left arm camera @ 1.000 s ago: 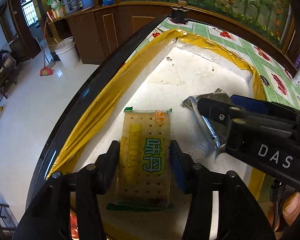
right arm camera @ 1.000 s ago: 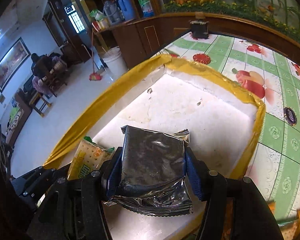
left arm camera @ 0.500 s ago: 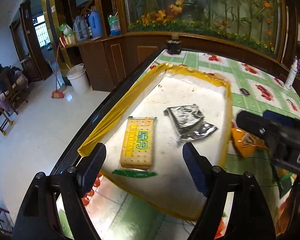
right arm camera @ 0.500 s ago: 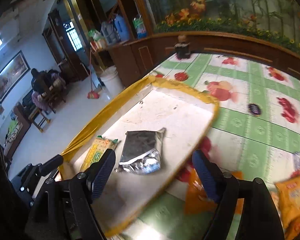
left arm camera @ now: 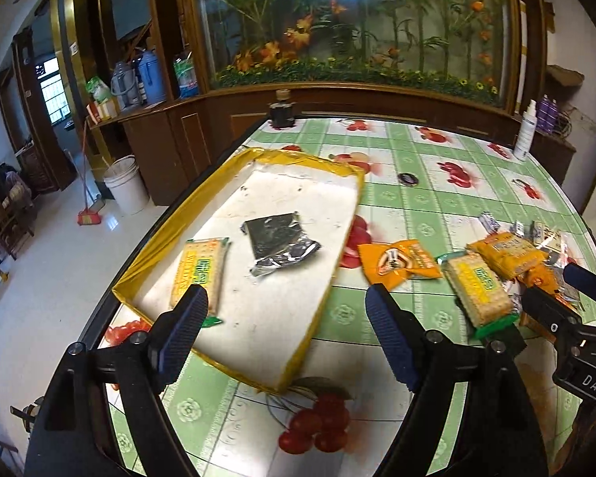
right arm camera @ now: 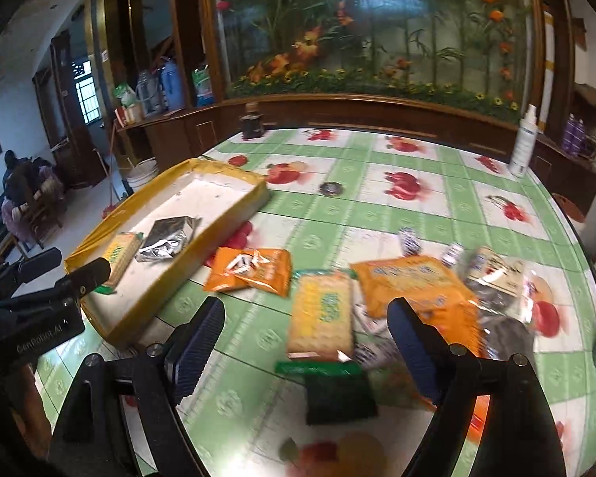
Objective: Organize snacks
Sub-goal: 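Move both open tools back to the snack pile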
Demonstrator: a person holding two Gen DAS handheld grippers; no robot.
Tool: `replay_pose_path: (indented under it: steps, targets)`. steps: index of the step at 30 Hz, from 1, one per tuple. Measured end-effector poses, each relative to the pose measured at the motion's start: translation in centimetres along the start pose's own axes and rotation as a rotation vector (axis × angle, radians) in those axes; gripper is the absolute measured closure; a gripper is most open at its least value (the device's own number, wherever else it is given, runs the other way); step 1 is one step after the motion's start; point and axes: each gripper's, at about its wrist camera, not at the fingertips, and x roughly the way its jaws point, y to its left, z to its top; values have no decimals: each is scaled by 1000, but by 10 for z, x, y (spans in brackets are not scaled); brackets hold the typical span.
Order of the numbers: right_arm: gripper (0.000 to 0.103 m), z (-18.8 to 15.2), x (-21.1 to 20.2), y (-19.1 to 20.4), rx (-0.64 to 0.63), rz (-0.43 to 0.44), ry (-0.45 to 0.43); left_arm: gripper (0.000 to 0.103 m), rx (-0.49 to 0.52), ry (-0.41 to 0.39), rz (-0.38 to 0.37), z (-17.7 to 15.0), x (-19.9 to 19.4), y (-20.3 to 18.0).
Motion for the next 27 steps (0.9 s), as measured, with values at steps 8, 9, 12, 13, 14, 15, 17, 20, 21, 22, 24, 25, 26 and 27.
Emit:
replay_pose_path:
  steps: [8,9,12,13,14,15,17,20,21,22,24,25,26,27]
  targets:
    - [17,-37,-27,-59,12,13,16,21,48,71,-163,-8,10,-28]
    - [17,-42,-28,-70,10,10,30,21,62,89,-185,-10,14,-35]
    - [16,-56,-28,-94,7,-5,74,21,109,133,-243,-14,25,-60]
    - [16,-59,-28,-101,9,-5,78,21,125,160,-265,-14,31,-70]
    - [16,-62,-28,-106,12,-3,83,21,127,178,-287,-15,34,-78]
    - [16,-64,-28,-111,16,-1,84,21,125,191,-306,-15,37,-85]
    - [16,-67,-27,-119,19,-3,83,21,122,210,-331,-13,42,-101]
    - [16,-67,-23,-124,9,4,84,21,119,220,-350,-3,51,-126]
    - [16,-67,-21,-124,-2,6,84,21,120,224,-352,1,54,-134]
    - [16,-66,-20,-124,-13,12,81,21,124,229,-347,4,59,-140]
    - [16,-62,-17,-122,-44,29,71,21,129,250,-327,8,69,-153]
    - [16,-61,-14,-121,-64,33,71,21,131,264,-323,9,75,-158]
    - [16,-59,-11,-120,-85,30,75,21,135,277,-312,8,80,-160]
    - [16,-58,-7,-118,-108,32,86,21,140,295,-291,7,86,-164]
